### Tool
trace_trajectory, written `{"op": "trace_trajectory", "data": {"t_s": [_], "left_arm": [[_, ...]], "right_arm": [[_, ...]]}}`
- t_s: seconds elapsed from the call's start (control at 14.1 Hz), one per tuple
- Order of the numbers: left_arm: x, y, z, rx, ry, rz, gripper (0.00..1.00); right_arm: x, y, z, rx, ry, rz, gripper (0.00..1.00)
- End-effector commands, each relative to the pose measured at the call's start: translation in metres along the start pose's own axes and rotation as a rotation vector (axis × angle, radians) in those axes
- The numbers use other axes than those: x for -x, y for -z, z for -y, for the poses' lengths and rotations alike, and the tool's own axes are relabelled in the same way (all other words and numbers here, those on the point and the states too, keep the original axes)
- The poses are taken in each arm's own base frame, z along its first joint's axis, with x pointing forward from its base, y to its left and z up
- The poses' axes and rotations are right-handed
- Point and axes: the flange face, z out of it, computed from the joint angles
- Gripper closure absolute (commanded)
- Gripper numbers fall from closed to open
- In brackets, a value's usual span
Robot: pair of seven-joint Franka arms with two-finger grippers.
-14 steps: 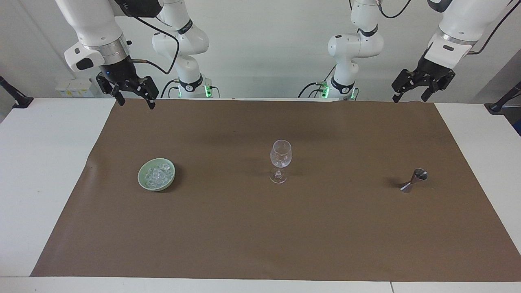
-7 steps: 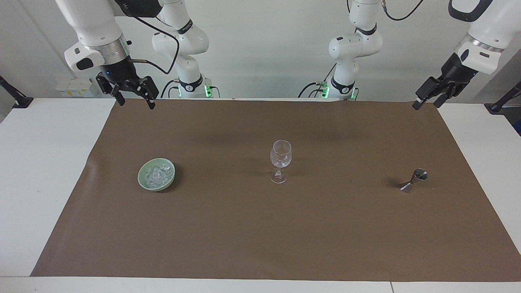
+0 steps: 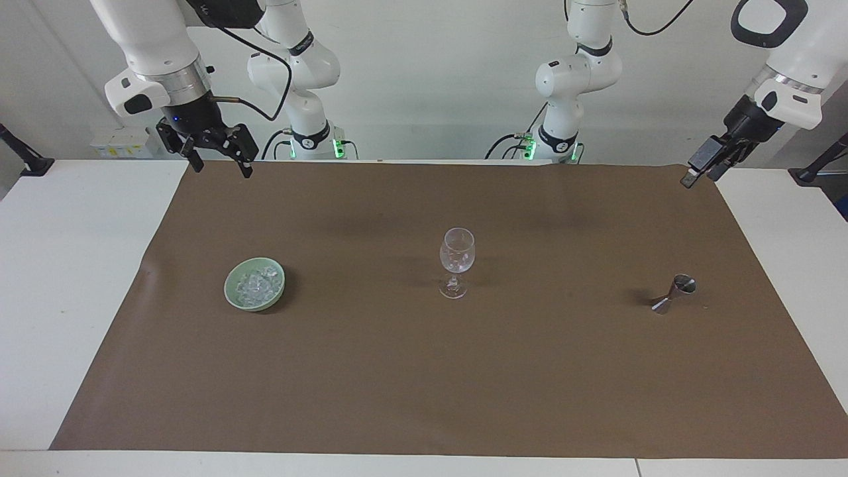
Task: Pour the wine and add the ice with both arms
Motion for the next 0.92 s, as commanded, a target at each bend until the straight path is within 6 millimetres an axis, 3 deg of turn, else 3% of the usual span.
{"op": "trace_trajectory", "data": {"t_s": [0.0,0.21,0.42,0.78,0.85], "left_arm": [[0.001,0.000,0.020,0.061,0.132,-0.017,0.00],[-0.006,-0.010,0.040,0.094,0.274,-0.019,0.00],[-0.025,-0.012,0.078,0.243,0.531,0.015,0.00],[-0.047,-0.033,0.107,0.373,0.868,0.115,0.00],[-0.053,-0.036,0.121,0.397,0.926,0.129,0.00]], "right_arm": [[0.008,0.001,-0.002,0.001,0.015,0.001,0.00],[0.008,0.001,-0.002,0.001,0.015,0.001,0.00],[0.008,0.001,-0.002,0.001,0.015,0.001,0.00],[0.008,0.001,-0.002,0.001,0.015,0.001,0.00],[0.008,0.001,-0.002,0.001,0.015,0.001,0.00]]}}
